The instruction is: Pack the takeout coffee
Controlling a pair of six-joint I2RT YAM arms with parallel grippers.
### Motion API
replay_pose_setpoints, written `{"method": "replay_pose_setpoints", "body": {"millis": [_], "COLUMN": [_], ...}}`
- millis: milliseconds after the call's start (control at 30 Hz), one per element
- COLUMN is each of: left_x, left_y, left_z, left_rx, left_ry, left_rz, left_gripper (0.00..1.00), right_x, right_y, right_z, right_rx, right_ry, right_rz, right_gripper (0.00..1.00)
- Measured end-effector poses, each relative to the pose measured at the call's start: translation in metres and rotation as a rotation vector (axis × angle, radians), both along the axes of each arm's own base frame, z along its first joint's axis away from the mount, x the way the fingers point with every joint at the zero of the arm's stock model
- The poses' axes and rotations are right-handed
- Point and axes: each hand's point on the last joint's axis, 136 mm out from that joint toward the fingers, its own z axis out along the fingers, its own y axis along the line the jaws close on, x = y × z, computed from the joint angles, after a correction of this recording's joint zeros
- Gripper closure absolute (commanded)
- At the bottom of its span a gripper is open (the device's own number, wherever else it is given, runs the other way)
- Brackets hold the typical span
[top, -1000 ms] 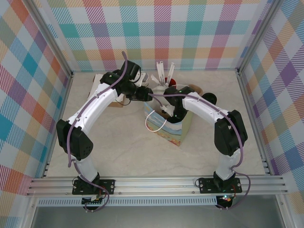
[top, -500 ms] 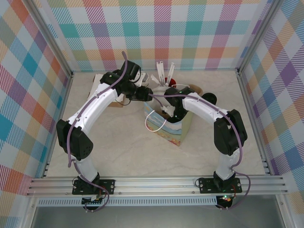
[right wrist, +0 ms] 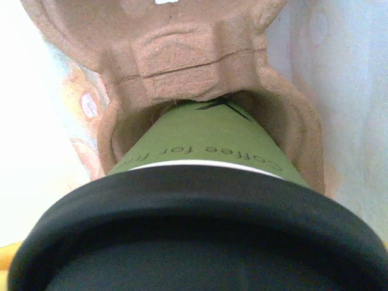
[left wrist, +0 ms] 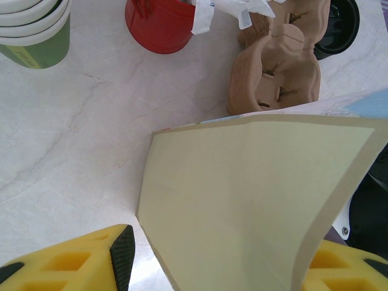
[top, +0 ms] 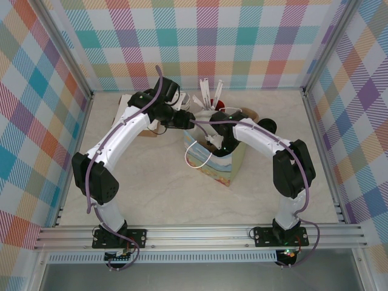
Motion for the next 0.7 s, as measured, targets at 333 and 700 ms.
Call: {"method": "replay_pose_setpoints", "body": {"millis": [333,700], "left_x": [0.0000,-0.0005], "left_y": [-0.0001,-0.0006], "left_z": [0.0001,0.0002], "left_rx": [-0.001,-0.005], "left_ry": [0.000,0.003], "left_rz": [0.000,0.000], "left_gripper": [0.45,0.45], "right_x": [0.0014,0.0021], "right_y": [0.0007,0.0073], "right_z": [0.0003,0.0022], "right_rx": [0.021,0.069], "right_ry": [0.007,0.019], "right_rz": [-0.013,-0.029], "right_gripper": [0.08,0.00]}}
